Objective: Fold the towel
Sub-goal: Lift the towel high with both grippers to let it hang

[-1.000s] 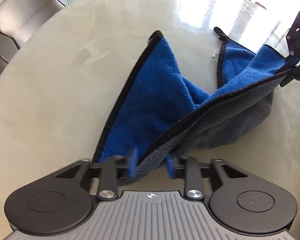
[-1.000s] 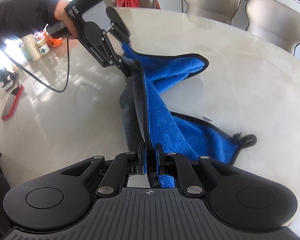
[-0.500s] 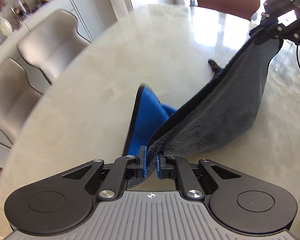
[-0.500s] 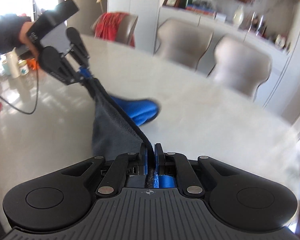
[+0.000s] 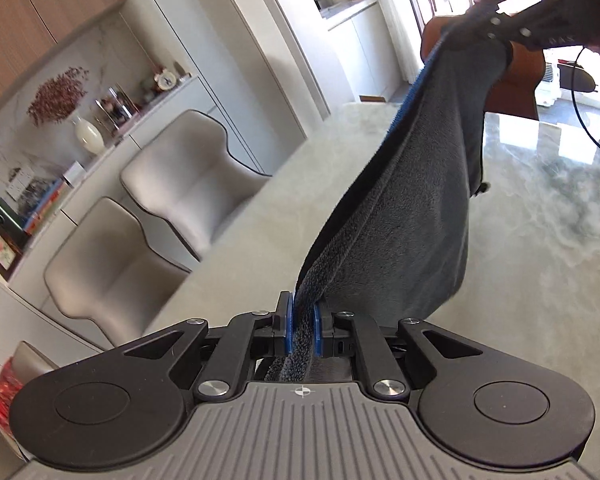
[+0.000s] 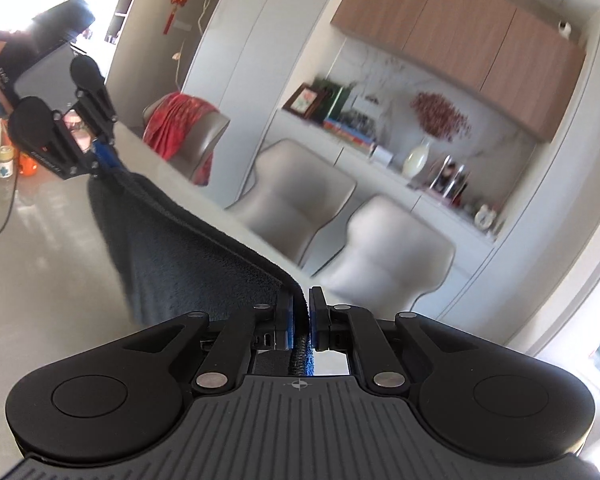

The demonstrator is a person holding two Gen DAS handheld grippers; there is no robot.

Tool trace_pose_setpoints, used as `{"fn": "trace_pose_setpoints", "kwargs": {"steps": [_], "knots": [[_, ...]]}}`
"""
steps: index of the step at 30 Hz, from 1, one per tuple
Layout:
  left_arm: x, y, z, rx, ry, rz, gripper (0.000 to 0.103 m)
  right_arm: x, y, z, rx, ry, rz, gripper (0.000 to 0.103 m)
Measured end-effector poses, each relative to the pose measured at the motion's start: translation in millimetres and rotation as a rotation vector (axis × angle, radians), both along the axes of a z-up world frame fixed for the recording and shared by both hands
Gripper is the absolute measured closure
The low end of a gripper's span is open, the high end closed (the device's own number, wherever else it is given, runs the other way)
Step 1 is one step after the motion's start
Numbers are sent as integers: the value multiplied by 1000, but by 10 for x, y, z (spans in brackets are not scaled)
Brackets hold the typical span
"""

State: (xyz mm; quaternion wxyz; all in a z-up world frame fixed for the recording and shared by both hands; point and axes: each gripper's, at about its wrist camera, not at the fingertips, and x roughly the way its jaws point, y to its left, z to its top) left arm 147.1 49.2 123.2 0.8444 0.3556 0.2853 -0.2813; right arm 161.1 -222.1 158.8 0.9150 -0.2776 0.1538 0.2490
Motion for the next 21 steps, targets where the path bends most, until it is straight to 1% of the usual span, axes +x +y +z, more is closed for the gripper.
{"fn": "trace_pose_setpoints", "kwargs": {"steps": [2, 5, 10, 14, 16, 18, 20, 21], "knots": [[28, -51, 55, 31, -25, 15, 93, 108, -22, 93, 3, -19, -3, 96], [77, -85, 85, 39, -28, 28, 93, 273, -46, 163, 18, -20, -11, 96], [245, -193, 35, 81, -17, 37, 94, 583, -41, 90, 13, 3, -26, 96], [434, -262, 121, 110, -56, 64, 94, 820, 7, 91, -13, -7, -29, 96], [495, -282, 209, 109, -83, 74, 94, 856, 21, 136, -22, -26, -18, 96], [474, -301, 283, 105, -105, 77, 94, 853, 27, 193, -28, -47, 0, 96], [366, -324, 287, 109, -115, 58, 94, 762, 9, 209, -33, -59, 21, 96], [285, -333, 258, 113, -106, 42, 94, 670, -13, 188, -35, -57, 37, 96]]}}
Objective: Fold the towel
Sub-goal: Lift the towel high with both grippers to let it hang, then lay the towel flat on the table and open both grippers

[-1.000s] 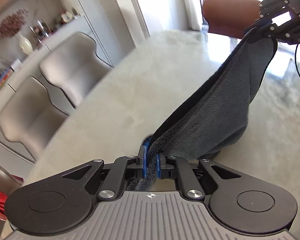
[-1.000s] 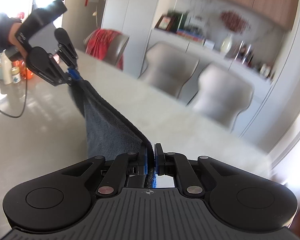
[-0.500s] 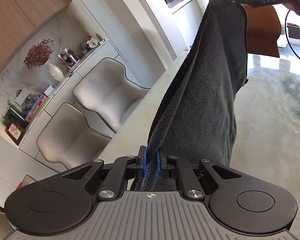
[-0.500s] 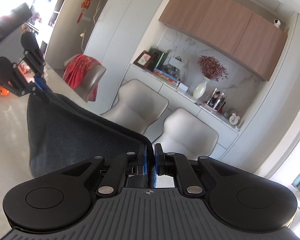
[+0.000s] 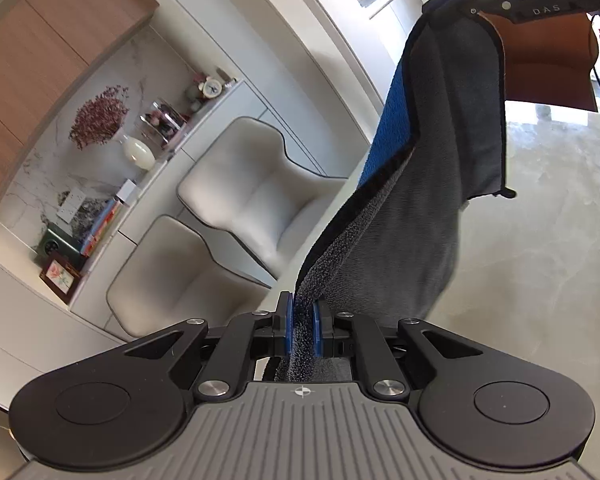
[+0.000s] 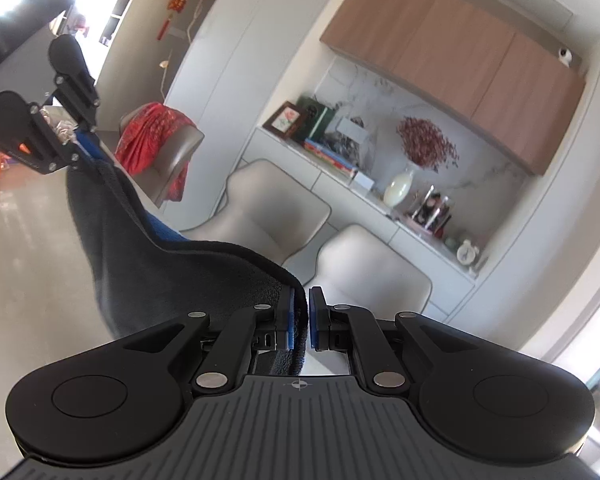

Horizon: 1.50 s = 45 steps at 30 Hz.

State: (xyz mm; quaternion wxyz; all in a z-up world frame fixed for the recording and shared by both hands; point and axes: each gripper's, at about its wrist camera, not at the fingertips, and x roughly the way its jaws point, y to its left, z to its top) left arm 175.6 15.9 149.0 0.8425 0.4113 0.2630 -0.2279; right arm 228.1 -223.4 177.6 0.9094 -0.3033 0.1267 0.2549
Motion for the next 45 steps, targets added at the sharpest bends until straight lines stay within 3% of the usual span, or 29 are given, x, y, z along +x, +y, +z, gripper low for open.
{"fn": "trace_pose_setpoints", "kwargs": {"steps": [4, 11, 16, 19, 20, 22, 25, 29, 30, 31, 35, 39, 45], "knots": [[-377, -17, -331, 23, 89, -34, 94, -367, -70, -194, -18, 82, 67, 96], [-981, 4, -1288, 56, 361, -58, 91, -912, -141, -1200, -19, 492, 77, 96], [-1128, 156, -1762, 43, 536, -20, 88, -972, -87, -1759, 14, 686, 25, 94], [-1209, 251, -1751, 13, 615, -41, 85, -829, -28, -1903, 72, 761, -8, 85], [-1236, 286, -1728, 11, 626, -42, 84, -750, -4, -1938, 103, 783, -26, 76], [-1251, 361, -1653, 6, 596, -22, 80, -620, 19, -1969, 164, 790, -55, 62], [-1094, 496, -1535, -32, 549, 30, 69, -435, 33, -2012, 241, 782, -80, 59], [-814, 695, -1412, -189, 505, 113, 52, -96, 243, -2181, 260, 774, -91, 57], [-722, 736, -1422, -238, 475, 158, 44, -7, 302, -2240, 260, 782, -82, 56], [-621, 771, -1459, -284, 448, 214, 41, 75, 361, -2310, 260, 796, -75, 55], [-222, 870, -1725, -391, 456, 391, 41, 265, 558, -2537, 207, 823, -99, 55], [84, 907, -1971, -441, 492, 474, 41, 283, 534, -2649, 170, 868, -115, 55], [332, 855, -2295, -402, 517, 509, 41, 37, 422, -2720, 23, 836, -66, 50]]}}
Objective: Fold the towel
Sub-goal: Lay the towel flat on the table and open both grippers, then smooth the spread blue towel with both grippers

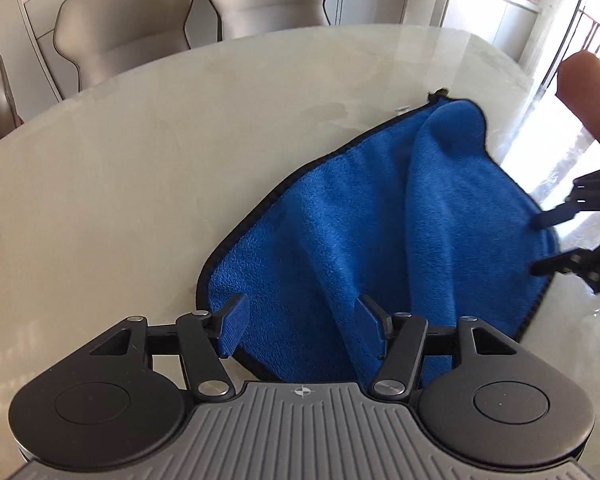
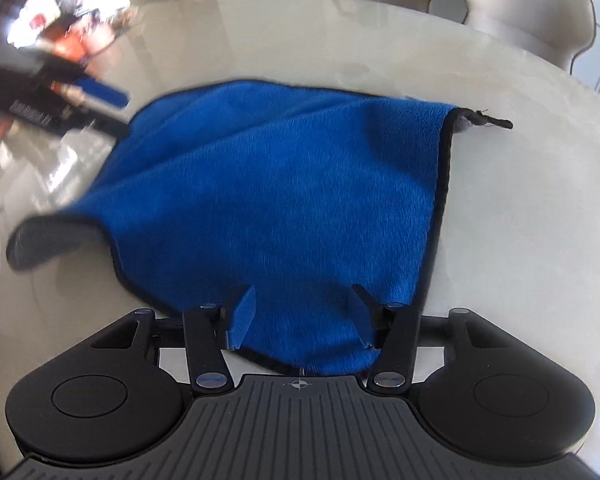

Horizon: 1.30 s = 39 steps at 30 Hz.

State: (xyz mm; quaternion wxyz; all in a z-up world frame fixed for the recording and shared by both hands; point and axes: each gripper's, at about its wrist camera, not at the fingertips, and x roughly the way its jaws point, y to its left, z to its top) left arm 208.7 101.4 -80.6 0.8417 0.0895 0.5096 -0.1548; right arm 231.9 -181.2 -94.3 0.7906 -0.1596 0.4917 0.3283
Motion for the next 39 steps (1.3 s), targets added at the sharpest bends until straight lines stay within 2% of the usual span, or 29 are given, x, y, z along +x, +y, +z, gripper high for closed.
{"fn": "trace_pose_setpoints", "kwargs": {"steps": [3, 5, 8, 10, 12, 15, 16, 18, 23, 32, 33, 34, 35, 36, 39], "knots": [[73, -13, -170, 24, 20, 3, 41, -108, -97, 4, -25, 20, -38, 50], [94, 5, -245, 14, 25, 14, 34, -129, -220, 34, 3, 68, -92, 50], [123, 69, -308, 8, 17, 30, 23, -176, -327, 55, 26, 93, -138, 50], [127, 60, -335, 46, -7, 15, 12, -193, -300, 76, 6, 96, -144, 50], [146, 68, -347, 59, -11, 9, 9, -242, -271, 82, -30, 91, -142, 50], [197, 101, -357, 68, -13, 13, 9, -338, -308, 100, -52, 98, -162, 50], [209, 111, -359, 98, -24, 22, 13, -367, -345, 117, -50, 112, -178, 50], [240, 132, -372, 159, -47, 26, 11, -429, -450, 129, -38, 142, -212, 50], [351, 181, -422, 139, -33, 16, 11, -584, -634, 165, -32, 182, -267, 50], [582, 46, -431, 289, -110, -57, 7, -655, -724, 235, -24, 219, -312, 50], [618, 18, -428, 303, -111, -67, 8, -662, -717, 247, -30, 221, -313, 50], [635, -17, -418, 320, -114, -72, 14, -671, -714, 256, -41, 226, -314, 50], [635, -39, -400, 321, -108, -74, 18, -675, -706, 251, -65, 242, -317, 50], [615, -76, -357, 299, -90, -79, 22, -691, -701, 249, -88, 256, -321, 43], [391, -152, -181, 143, -100, -62, 23, -742, -679, 300, -64, 248, -327, 42]]}}
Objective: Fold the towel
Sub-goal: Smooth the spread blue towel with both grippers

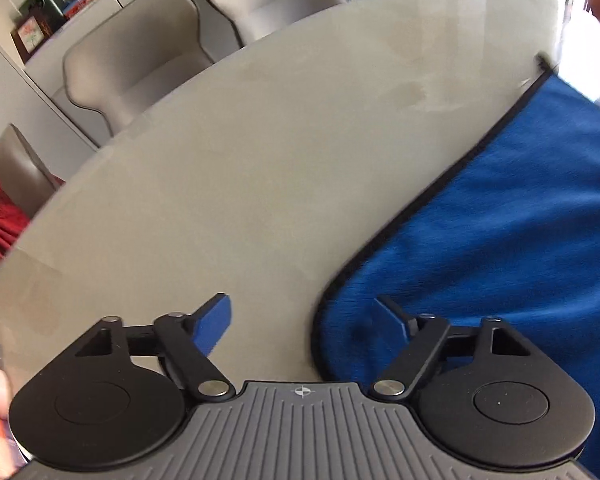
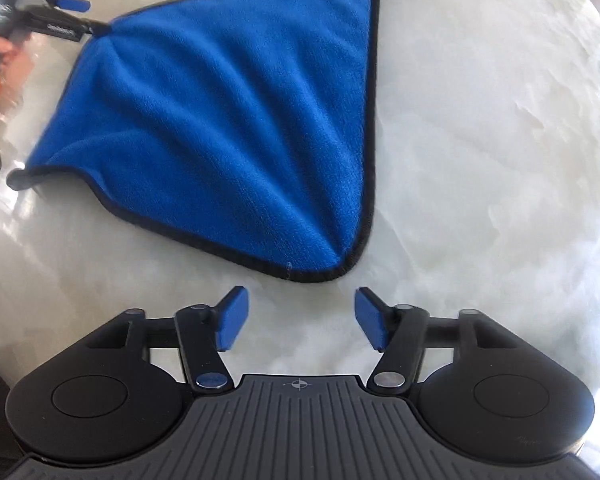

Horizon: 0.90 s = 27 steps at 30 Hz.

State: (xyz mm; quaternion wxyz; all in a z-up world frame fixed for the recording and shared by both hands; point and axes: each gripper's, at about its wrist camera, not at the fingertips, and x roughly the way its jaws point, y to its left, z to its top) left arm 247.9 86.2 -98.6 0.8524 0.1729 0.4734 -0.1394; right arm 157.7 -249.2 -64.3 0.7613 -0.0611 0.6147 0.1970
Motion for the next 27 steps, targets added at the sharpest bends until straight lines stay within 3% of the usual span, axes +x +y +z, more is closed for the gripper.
{"fn": "trace_pose_setpoints", "kwargs": {"steps": [5, 8, 10, 12, 15, 17, 23, 27], "knots": [[-601, -231, 79, -178, 30, -4, 23, -27, 171, 305, 163, -147, 1, 41], [-961, -390, -34, -263, 108, -9, 23, 49, 353, 298, 223, -172, 31, 38], [-1136, -510, -179, -264, 163, 0, 23, 103, 484, 243, 237, -163, 68, 38], [-1258, -575, -249, -258, 163, 6, 19, 153, 583, 194, 249, -150, 106, 38], [-1389, -713, -286, -168, 159, -31, 17, 181, 698, 69, 252, -91, 155, 36], [-1457, -744, -275, -147, 172, -30, 17, 191, 638, 0, 235, -63, 145, 28], [-1716, -703, -193, -125, 183, -23, 16, 64, 294, 110, 298, 35, 83, 28], [-1815, -682, -170, -135, 202, -29, 15, 24, 277, 123, 269, 50, 87, 28]]}}
